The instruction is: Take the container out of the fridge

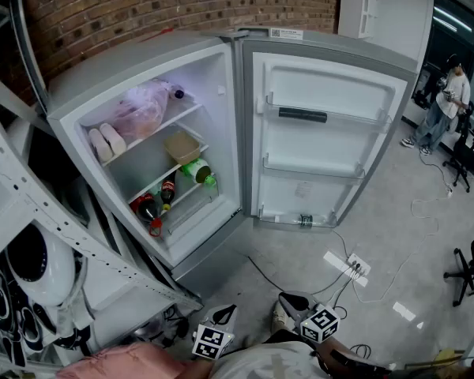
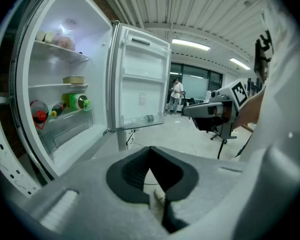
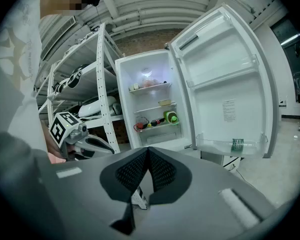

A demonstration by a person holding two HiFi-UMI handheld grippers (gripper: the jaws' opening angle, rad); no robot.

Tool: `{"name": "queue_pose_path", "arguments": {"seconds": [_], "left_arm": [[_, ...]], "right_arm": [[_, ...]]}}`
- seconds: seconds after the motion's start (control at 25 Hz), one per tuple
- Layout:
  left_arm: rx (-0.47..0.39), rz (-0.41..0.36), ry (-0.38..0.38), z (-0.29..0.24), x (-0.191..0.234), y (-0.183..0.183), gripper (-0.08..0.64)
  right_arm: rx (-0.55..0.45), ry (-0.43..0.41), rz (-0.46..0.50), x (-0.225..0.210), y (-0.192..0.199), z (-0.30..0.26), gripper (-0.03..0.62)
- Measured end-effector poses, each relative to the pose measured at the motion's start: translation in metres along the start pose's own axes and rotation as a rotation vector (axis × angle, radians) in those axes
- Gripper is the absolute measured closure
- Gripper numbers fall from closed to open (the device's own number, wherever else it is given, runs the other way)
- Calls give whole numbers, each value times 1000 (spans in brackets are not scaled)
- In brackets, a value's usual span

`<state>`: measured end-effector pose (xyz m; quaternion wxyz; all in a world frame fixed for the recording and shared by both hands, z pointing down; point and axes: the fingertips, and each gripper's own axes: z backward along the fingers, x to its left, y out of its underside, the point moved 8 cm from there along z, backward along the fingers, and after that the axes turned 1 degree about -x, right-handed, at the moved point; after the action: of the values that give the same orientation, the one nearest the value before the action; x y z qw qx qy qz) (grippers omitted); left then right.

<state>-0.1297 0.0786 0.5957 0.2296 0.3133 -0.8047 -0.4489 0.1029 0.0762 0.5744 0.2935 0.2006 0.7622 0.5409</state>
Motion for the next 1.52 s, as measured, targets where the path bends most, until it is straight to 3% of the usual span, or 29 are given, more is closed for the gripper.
{"name": "queue_pose_path", "arguments": {"seconds": [0.72, 1.52], "left_arm": [[-79, 4, 12, 12, -14, -13, 558], [-78, 81, -95, 6, -4, -17, 558]], "right_arm": [[-14, 19, 40, 10, -7, 13, 586], [26, -97, 78, -13, -22, -21, 586]]}}
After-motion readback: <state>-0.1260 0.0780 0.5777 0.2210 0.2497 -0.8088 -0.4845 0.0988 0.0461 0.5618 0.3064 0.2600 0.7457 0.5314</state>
